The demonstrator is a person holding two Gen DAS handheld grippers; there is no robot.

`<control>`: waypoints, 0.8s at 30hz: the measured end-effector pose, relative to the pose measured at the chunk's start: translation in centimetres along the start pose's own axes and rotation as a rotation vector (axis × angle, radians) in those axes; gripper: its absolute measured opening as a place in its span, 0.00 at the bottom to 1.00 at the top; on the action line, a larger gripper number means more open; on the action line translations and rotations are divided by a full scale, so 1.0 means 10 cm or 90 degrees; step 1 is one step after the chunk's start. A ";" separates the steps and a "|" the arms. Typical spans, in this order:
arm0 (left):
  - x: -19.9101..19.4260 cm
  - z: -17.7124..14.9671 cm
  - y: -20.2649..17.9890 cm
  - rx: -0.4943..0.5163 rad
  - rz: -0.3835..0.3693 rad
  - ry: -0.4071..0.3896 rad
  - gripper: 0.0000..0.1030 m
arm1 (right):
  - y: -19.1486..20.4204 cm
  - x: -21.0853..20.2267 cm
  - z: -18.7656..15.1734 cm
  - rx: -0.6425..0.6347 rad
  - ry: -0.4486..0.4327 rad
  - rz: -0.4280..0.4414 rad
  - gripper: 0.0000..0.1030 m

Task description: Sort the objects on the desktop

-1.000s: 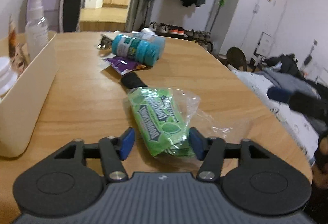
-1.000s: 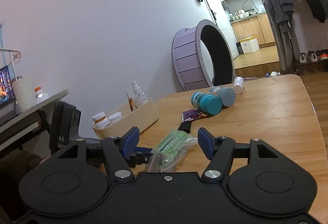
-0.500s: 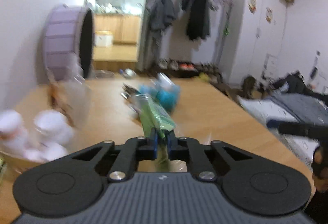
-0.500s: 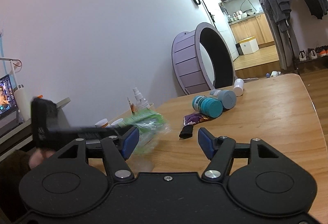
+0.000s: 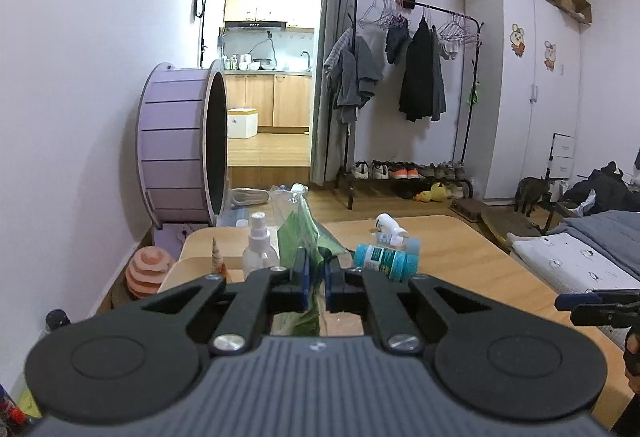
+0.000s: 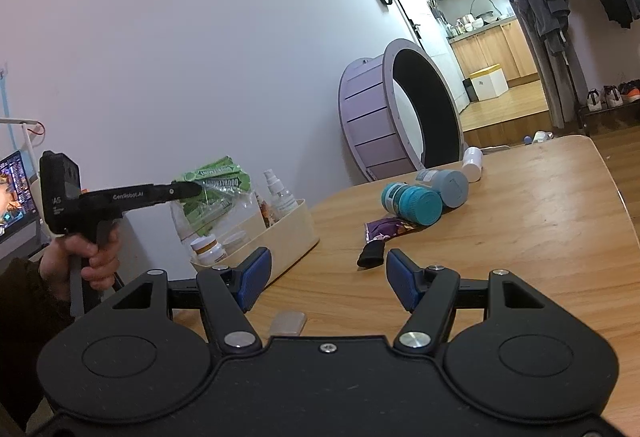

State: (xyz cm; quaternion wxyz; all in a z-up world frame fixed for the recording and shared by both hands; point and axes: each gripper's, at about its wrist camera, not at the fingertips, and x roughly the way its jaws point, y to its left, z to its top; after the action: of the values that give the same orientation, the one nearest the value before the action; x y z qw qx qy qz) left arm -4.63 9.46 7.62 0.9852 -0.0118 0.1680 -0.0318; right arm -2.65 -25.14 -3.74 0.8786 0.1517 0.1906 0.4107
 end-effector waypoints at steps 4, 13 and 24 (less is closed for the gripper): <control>-0.01 0.03 0.10 0.003 0.039 -0.011 0.06 | 0.02 0.01 -0.01 -0.001 0.003 0.000 0.61; 0.36 0.29 0.36 0.087 0.155 0.057 0.06 | 0.05 0.01 -0.02 -0.002 0.007 0.004 0.61; 0.76 0.15 0.52 0.121 0.203 0.146 0.30 | 0.06 0.03 -0.02 0.001 0.013 0.008 0.62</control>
State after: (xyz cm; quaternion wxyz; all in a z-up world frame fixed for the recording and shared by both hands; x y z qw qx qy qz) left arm 3.38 14.21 6.34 0.9490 0.1114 0.2746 0.1076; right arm -2.94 -24.50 -3.74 0.8740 0.1495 0.1991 0.4173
